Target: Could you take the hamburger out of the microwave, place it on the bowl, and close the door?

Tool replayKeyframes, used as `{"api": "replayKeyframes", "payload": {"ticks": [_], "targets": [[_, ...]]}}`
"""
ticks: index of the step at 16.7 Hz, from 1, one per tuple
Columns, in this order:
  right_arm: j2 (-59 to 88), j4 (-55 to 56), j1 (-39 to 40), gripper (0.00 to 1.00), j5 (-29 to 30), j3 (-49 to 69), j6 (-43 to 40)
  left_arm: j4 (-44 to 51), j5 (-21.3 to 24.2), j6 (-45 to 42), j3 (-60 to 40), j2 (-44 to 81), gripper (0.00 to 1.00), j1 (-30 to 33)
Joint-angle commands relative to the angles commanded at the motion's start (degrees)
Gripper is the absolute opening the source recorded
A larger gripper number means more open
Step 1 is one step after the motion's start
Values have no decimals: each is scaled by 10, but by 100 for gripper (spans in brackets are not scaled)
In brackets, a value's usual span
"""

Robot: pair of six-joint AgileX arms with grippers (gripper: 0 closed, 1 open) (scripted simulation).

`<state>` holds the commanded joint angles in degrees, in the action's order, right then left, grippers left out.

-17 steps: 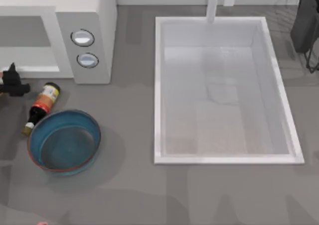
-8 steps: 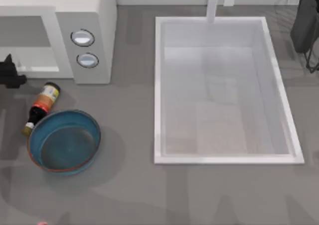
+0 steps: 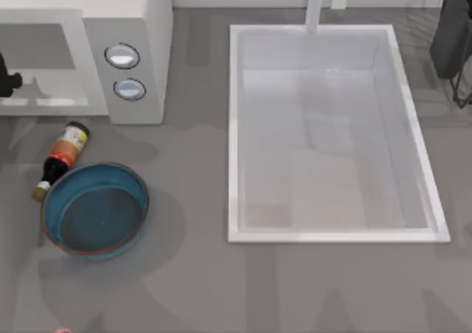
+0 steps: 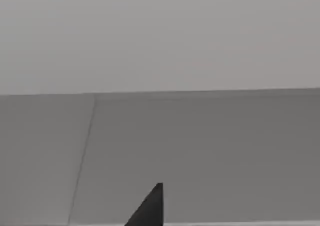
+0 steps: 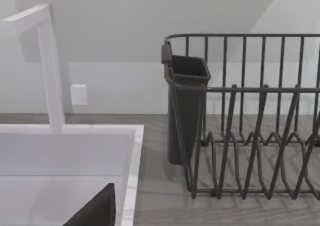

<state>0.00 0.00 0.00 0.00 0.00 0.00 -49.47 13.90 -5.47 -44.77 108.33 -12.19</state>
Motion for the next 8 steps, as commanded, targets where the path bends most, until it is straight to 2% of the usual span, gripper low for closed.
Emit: {"api": "replayKeyframes", "payload": {"ticks": [6,8], "targets": [[0,0,0,100,0,0,0,7,0,-1,1,-6,0,0],[0,0,0,100,0,0,0,22,-18,16,-10,-5,0,15]]}}
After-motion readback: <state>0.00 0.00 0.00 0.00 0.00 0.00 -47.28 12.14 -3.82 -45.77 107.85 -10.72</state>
